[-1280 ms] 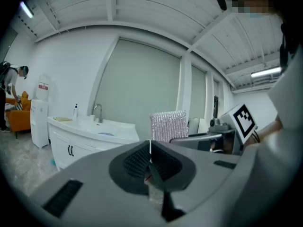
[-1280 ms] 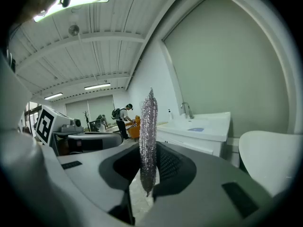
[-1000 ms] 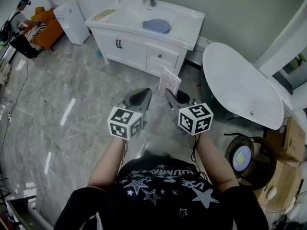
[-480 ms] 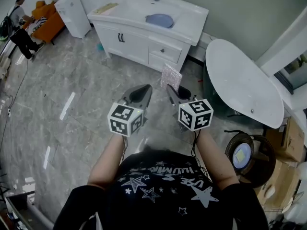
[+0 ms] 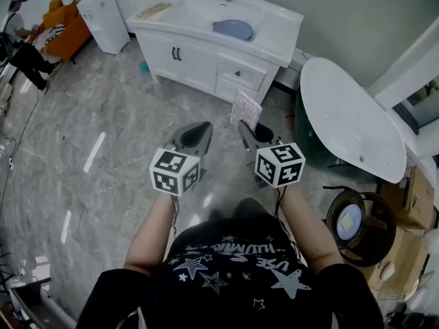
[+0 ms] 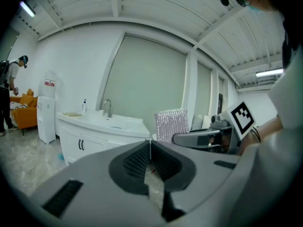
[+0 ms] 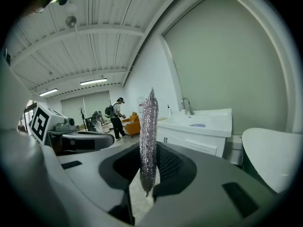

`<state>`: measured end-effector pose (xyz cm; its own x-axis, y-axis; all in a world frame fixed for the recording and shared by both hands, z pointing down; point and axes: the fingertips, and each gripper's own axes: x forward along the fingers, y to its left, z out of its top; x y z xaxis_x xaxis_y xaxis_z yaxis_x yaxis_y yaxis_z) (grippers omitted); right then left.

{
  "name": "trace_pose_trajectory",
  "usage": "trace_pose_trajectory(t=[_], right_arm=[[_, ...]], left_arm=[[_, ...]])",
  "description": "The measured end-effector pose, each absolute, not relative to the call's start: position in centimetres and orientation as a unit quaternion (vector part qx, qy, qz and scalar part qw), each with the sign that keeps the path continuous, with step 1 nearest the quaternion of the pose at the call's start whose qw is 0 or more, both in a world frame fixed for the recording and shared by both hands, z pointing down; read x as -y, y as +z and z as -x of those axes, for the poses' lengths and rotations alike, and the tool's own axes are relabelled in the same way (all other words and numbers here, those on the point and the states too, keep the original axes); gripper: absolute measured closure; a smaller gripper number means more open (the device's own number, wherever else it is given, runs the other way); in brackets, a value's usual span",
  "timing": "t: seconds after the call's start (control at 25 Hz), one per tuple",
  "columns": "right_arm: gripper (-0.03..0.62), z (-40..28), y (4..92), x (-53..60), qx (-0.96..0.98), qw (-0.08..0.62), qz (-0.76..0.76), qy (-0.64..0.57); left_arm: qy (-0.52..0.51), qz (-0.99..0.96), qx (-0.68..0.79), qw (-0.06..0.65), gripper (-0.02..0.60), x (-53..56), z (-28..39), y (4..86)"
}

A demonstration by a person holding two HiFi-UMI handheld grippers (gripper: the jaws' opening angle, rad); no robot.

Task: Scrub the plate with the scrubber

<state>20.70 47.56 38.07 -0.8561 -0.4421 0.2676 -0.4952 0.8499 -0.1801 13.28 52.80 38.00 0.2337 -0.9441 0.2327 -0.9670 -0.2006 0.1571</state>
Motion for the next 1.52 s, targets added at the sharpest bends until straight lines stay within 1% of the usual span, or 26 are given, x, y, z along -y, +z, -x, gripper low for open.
trace_pose_trajectory(t=[0.16, 0.4, 0.92, 1.24, 1.52], right_arm=[[0.513, -20.0, 39.5, -47.5, 0.960, 0.129, -0.220, 0.116], [0.513, -18.6, 41.4, -43.3, 0.957, 0.141, -0.219, 0.129], [0.513, -14.1, 42.2, -25.8, 0.961, 0.144, -0.191, 0.136], [0.513, -13.5, 43.0, -17.4, 0.960, 0.160, -0.181, 0.144], [0.513, -13.3, 42.9, -11.2, 0.962, 0.147, -0.172, 0.152]], left_arm=[[0.026, -0.763, 0.626, 0.160, 0.565, -52.3, -11.6, 39.3], [0.037, -0.753, 0.634, 0.173, 0.565, -49.2, -9.8, 40.9], [0.042, -0.716, 0.671, 0.186, 0.565, -34.5, -4.8, 41.2], [0.053, -0.710, 0.677, 0.187, 0.565, -26.6, -4.5, 41.2], [0.034, -0.706, 0.679, 0.199, 0.565, -21.5, -4.7, 41.3]])
